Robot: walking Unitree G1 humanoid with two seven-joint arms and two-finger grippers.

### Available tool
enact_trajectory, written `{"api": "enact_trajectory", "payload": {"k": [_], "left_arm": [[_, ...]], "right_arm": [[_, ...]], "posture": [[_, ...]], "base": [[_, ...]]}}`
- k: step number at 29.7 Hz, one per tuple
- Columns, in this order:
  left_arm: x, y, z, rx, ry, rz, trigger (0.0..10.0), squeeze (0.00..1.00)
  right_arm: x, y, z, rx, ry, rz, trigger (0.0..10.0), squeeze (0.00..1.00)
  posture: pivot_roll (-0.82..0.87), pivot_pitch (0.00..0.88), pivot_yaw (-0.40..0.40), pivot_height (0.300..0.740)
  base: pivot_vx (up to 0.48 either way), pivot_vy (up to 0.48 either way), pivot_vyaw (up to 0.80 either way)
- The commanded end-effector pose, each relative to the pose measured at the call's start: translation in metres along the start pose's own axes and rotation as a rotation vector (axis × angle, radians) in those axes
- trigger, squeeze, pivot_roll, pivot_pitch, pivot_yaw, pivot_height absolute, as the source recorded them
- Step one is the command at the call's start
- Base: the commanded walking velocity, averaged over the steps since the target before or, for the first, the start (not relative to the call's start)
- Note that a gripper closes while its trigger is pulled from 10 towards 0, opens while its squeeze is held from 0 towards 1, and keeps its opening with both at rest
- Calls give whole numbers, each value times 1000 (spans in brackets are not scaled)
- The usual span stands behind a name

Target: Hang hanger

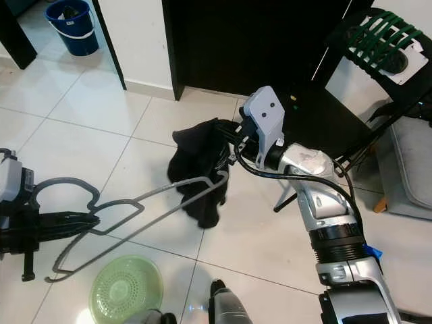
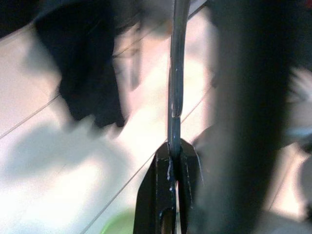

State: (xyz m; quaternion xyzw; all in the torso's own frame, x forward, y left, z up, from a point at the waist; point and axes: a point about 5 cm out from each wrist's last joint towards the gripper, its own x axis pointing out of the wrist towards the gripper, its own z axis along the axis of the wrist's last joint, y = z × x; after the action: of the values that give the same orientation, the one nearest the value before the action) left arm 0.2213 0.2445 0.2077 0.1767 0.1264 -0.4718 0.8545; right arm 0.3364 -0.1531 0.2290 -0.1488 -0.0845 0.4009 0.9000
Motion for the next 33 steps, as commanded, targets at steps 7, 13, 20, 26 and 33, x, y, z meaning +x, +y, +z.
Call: {"api": "enact_trajectory", "payload": {"k": [7, 13, 20, 26, 33], "left_arm": [[-18, 17, -10, 33, 90, 100, 10000, 16], [-11, 24, -8, 45, 78, 104, 10000, 20], [8, 16, -10, 36, 41, 59, 10000, 20], [13, 9, -12, 3, 27, 24, 10000, 16], [21, 12, -20, -22, 33, 85, 10000, 4]], "right_arm": [[-13, -3, 15, -34, -52, 71, 10000, 0], [-21, -3, 26, -53, -60, 112, 10000, 0], [-16, 3, 37, -62, -96, 128, 10000, 0], [-15, 5, 36, -58, -94, 128, 10000, 0], [-12, 15, 41, -34, -117, 168, 10000, 0]], "posture": [[51, 149, 96, 740], [40, 147, 99, 740], [34, 146, 105, 740], [39, 136, 105, 740], [38, 129, 105, 740]], "base": [[0, 0, 0], [0, 0, 0], [0, 0, 0], [0, 0, 0], [0, 0, 0]]}}
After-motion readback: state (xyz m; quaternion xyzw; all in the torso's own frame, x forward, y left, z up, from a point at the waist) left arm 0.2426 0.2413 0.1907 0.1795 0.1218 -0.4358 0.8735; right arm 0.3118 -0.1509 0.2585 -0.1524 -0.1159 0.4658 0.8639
